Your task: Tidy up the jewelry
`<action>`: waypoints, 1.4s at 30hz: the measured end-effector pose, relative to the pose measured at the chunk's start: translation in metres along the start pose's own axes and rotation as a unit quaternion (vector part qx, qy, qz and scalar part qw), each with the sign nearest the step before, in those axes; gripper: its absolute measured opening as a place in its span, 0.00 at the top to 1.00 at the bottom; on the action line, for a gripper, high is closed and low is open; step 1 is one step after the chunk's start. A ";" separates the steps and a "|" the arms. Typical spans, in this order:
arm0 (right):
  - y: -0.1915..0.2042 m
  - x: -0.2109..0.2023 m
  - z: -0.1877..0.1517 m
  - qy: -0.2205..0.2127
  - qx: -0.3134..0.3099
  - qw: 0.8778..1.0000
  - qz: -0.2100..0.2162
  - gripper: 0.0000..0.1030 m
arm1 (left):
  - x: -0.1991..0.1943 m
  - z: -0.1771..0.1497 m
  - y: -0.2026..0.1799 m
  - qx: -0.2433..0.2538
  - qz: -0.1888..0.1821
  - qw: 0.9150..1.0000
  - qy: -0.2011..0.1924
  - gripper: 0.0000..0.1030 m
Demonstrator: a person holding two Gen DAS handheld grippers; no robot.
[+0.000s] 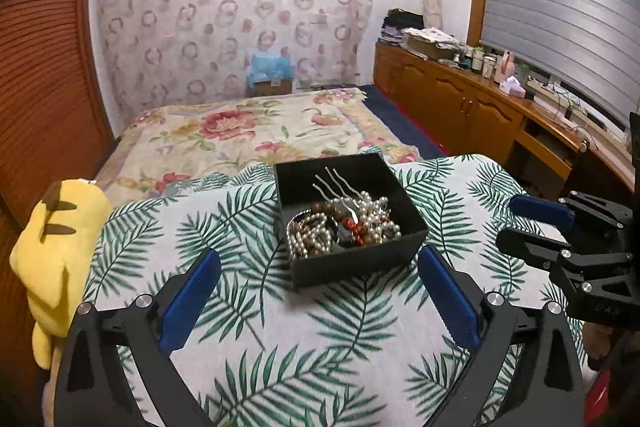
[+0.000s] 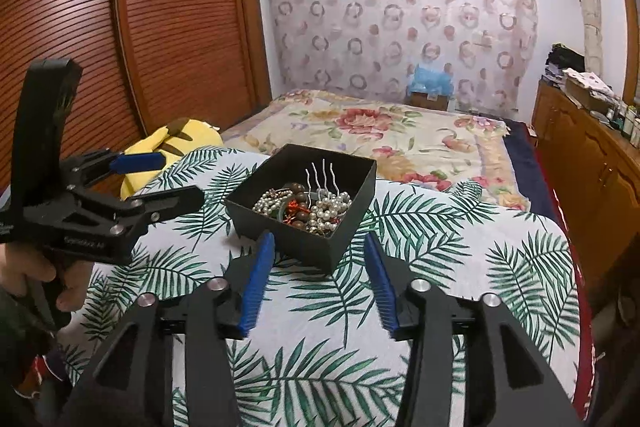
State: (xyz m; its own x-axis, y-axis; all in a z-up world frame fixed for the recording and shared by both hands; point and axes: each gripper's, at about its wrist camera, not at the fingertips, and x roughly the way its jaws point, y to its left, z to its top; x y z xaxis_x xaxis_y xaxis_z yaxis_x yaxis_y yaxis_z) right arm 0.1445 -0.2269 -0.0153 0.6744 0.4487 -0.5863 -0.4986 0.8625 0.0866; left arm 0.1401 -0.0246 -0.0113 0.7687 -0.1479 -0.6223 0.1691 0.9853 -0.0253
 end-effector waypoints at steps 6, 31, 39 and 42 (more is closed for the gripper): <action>0.006 -0.009 -0.008 -0.005 0.007 1.000 -0.023 0.25 | -0.014 -0.014 -0.002 -0.007 0.017 1.000 0.002 0.08; 0.025 -0.110 -0.015 -0.123 0.049 0.988 -0.077 0.03 | -0.126 -0.027 -0.021 -0.014 0.064 0.994 -0.087 0.08; 0.025 -0.113 -0.016 -0.124 0.051 0.987 -0.083 0.03 | -0.130 -0.028 -0.025 -0.012 0.062 0.994 -0.093 0.08; 0.026 -0.113 -0.016 -0.124 0.050 0.988 -0.083 0.03 | -0.130 -0.027 -0.024 -0.012 0.061 0.994 -0.092 0.08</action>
State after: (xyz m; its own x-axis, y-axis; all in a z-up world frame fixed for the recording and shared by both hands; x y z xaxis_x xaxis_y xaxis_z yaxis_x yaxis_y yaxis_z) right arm 0.0465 -0.2590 0.0406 0.8611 0.3328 -0.3844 -0.3224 0.9420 0.0935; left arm 0.0192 -0.0270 0.0487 0.8824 -0.0386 -0.4689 0.0552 0.9982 0.0217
